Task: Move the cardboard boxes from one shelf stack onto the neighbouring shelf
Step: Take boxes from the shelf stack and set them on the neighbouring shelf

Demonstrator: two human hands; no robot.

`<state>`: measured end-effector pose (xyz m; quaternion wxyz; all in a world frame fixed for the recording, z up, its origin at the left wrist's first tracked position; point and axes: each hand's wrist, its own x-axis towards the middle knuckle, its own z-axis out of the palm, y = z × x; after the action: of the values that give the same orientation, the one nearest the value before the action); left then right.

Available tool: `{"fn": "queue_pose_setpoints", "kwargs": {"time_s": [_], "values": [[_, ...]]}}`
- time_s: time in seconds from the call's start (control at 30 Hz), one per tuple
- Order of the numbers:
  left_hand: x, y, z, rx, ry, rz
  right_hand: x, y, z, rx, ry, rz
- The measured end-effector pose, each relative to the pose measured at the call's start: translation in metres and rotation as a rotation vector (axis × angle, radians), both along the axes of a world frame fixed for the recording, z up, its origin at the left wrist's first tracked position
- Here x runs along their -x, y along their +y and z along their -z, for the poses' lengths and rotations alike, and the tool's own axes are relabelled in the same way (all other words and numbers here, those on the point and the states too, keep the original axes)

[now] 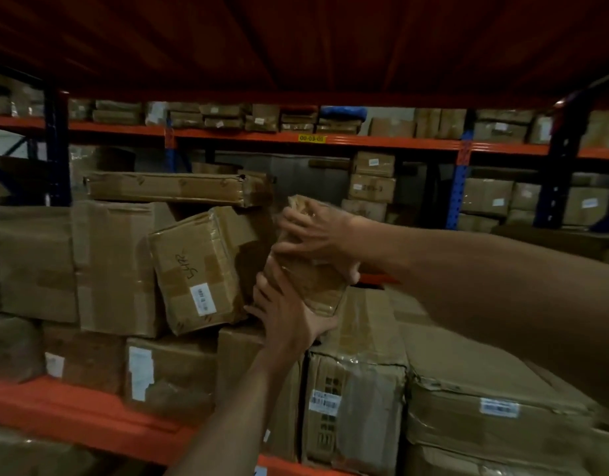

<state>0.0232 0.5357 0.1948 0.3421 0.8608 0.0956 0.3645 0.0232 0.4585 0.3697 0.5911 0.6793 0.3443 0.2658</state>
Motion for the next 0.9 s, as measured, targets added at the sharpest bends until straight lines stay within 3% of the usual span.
{"fn": "queue_pose_setpoints", "kwargs": {"time_s": [0.13,0.33,0.6,0.77,0.9], "values": [[-0.001,-0.019,-0.036,-0.436,-0.050,0.061,0.003,-0.079,-0.012,-0.344,0.008,0.018],[0.006,-0.105,-0.087,-0.858,-0.166,0.162,0.025,-0.216,-0.003,-0.729,-0.003,0.074],[0.007,-0.235,-0.043,-1.344,-0.262,0.266,0.063,-0.354,0.122,-1.176,-0.008,0.323],[0.002,-0.248,-0.006,-1.370,-0.355,0.245,0.060,-0.382,0.169,-1.264,0.039,0.212],[0.001,-0.244,-0.010,-1.364,-0.269,0.189,0.052,-0.378,0.176,-1.316,0.088,0.160]]}}
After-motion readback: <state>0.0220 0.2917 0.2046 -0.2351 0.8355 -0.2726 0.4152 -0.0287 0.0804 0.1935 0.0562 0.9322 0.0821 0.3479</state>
